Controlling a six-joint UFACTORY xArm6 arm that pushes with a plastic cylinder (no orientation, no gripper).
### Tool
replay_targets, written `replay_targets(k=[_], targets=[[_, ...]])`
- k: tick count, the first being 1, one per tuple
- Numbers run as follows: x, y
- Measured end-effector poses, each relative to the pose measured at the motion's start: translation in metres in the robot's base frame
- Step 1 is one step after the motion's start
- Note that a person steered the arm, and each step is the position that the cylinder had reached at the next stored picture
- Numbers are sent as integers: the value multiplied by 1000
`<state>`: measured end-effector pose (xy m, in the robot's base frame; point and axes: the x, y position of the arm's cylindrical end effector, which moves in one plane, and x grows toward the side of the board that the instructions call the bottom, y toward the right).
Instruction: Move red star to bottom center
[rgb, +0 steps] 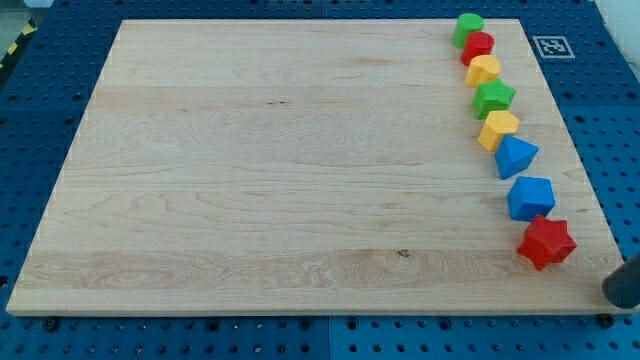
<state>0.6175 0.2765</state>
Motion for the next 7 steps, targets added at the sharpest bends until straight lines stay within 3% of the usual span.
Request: replay_targets(k=[2,4,7], targets=[[-12,17],[-55,-17],[-42,-33]])
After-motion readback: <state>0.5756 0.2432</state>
